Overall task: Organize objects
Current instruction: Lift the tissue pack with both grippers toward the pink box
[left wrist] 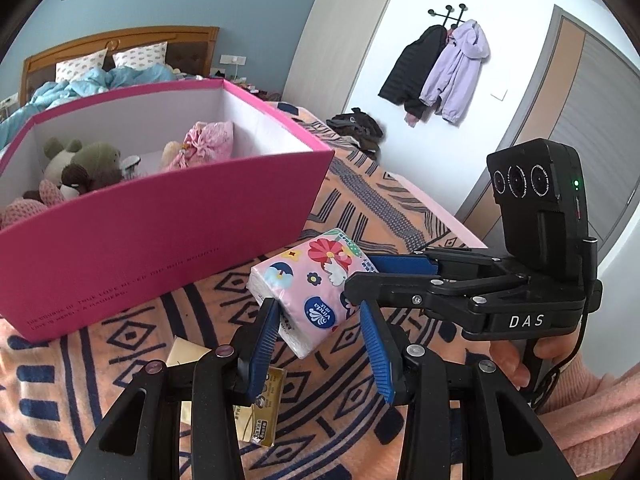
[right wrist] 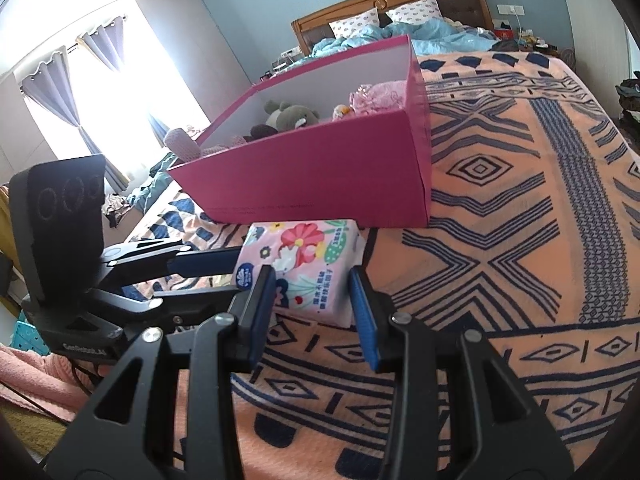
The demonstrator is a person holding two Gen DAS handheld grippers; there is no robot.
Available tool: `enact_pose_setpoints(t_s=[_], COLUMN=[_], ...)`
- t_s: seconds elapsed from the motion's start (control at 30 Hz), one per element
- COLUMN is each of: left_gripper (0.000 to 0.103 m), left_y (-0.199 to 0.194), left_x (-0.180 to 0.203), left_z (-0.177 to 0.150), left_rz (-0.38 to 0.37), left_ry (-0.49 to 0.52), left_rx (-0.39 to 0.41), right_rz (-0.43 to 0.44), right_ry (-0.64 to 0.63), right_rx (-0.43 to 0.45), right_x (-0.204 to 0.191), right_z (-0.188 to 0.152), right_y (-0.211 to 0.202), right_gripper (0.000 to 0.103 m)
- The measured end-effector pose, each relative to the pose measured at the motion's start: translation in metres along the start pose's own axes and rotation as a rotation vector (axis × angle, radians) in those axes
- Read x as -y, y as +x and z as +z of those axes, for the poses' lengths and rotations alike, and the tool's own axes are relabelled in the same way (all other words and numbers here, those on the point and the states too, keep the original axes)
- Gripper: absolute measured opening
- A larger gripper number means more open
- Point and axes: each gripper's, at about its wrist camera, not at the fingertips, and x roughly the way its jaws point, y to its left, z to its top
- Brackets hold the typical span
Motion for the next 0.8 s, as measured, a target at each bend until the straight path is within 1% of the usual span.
enact_pose_setpoints(t_s=[0.8], left_gripper=[0.042], left_y=[-0.023], left_x=[0.004], left_z=[0.014], left_rz=[0.015], left_ry=[0.039], left_rx=[0.077], right_rz=[0.009], right_ry=[-0.047], right_rx=[0.063], right_x=[-0.019], right_z=[0.013], right_y=[-0.019], right_gripper=[0.041])
